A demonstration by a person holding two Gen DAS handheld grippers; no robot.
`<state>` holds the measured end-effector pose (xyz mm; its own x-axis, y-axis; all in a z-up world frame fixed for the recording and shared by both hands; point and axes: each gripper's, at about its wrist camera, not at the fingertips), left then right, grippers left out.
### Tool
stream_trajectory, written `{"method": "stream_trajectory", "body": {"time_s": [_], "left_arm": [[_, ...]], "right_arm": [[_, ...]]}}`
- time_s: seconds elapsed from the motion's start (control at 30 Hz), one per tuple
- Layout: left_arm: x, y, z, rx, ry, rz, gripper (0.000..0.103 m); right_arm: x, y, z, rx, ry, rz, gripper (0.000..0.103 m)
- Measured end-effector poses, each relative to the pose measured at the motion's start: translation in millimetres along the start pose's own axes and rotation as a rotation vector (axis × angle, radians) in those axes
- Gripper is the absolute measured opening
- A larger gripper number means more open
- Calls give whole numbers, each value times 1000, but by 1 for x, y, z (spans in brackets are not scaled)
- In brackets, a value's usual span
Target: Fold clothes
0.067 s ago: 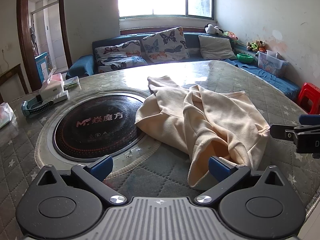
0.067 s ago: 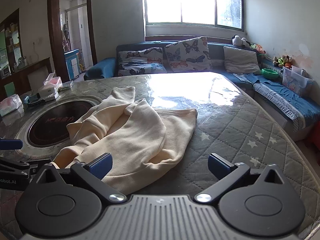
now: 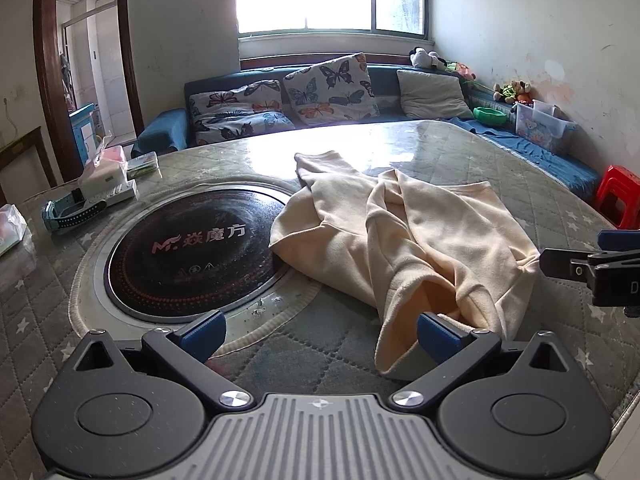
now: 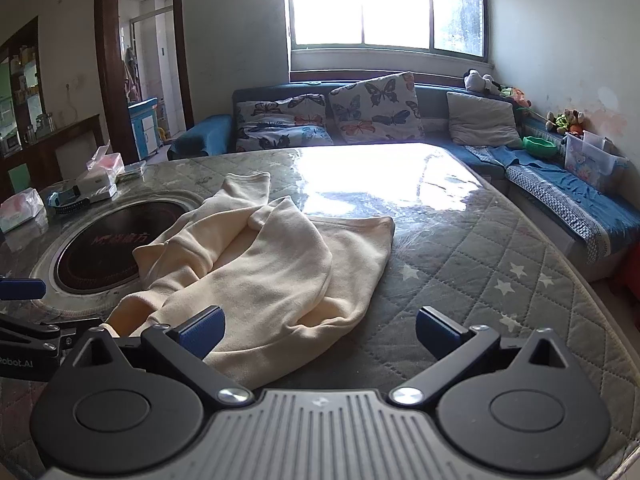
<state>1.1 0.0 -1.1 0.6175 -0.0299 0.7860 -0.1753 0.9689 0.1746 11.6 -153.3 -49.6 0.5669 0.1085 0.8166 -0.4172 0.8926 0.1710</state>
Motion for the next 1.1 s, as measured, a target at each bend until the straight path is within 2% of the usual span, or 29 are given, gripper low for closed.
{"method": "stream_trajectory", "body": {"time_s": [0.6, 1.1], "left_arm": [[10, -3, -13, -7, 2, -13, 103], [26, -11, -31, -14, 36, -22, 103]], "right_arm": [[5, -6, -15, 27, 52, -28, 102], [12, -12, -27, 40, 79, -28, 95]]}}
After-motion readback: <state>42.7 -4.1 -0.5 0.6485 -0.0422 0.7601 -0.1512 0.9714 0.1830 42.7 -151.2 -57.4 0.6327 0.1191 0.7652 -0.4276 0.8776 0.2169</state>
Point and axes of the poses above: each gripper's, at about its wrist camera, not at the fingertips, and z roughly against the way its jaws point, y to its left, x to its top, and after that the axes turned 13 degrees about x, right-handed
